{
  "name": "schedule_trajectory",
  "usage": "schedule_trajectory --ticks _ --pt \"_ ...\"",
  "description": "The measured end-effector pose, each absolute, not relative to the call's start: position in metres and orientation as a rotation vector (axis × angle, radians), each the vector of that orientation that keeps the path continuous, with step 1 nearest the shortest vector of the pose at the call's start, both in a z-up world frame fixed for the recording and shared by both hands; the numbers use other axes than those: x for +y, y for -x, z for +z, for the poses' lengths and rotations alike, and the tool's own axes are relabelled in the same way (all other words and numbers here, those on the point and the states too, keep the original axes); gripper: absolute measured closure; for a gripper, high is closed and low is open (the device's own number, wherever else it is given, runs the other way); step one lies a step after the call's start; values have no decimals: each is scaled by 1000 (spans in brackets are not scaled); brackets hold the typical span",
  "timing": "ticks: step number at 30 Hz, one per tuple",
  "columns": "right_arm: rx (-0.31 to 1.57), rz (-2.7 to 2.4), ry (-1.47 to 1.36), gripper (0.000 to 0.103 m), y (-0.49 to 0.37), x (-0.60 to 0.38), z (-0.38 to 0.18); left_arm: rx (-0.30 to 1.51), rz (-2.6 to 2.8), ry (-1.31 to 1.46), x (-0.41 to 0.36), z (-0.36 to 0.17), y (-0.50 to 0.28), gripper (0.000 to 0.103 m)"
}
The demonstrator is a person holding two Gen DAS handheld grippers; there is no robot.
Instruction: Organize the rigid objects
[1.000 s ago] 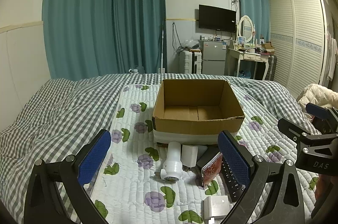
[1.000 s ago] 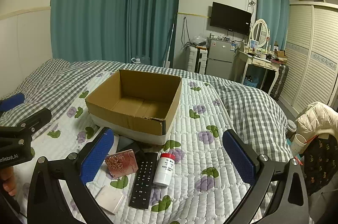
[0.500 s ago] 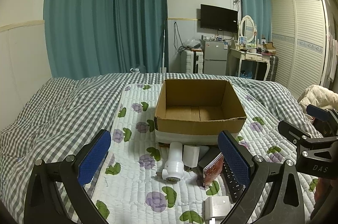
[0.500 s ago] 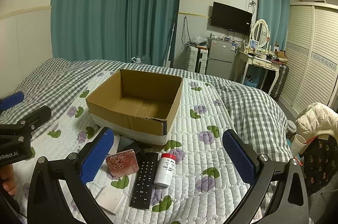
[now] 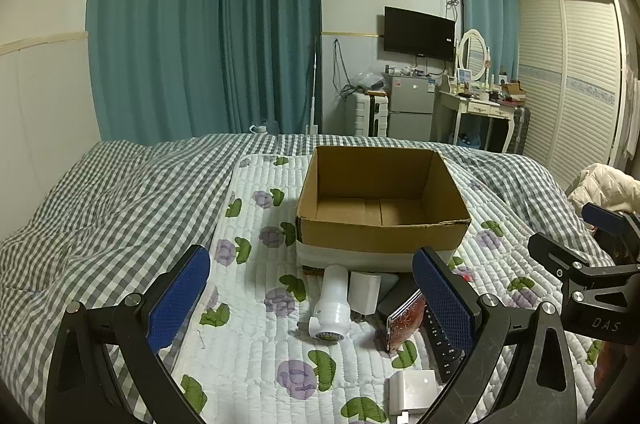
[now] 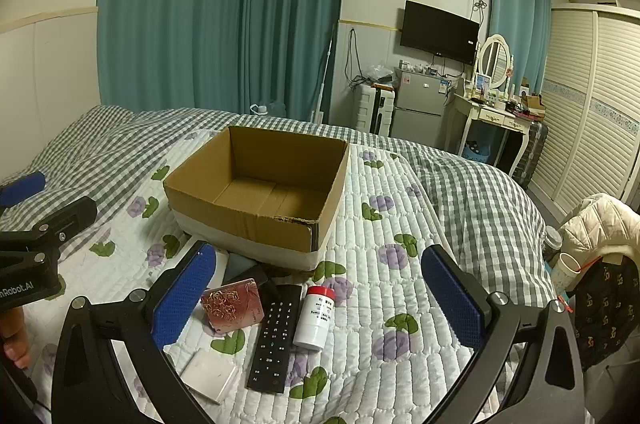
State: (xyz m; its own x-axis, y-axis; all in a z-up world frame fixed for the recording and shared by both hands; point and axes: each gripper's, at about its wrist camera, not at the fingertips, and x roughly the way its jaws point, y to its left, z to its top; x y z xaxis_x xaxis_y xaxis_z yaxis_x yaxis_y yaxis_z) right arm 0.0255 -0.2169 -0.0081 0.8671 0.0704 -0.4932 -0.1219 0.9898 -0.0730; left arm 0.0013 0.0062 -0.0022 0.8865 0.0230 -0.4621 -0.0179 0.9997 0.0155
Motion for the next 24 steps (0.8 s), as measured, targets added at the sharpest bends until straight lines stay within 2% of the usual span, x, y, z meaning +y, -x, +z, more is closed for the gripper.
schedule_trajectory --ticks 24 --pt "524 108 115 0 -26 -214 -11 482 35 -11 9 -2 -1 0"
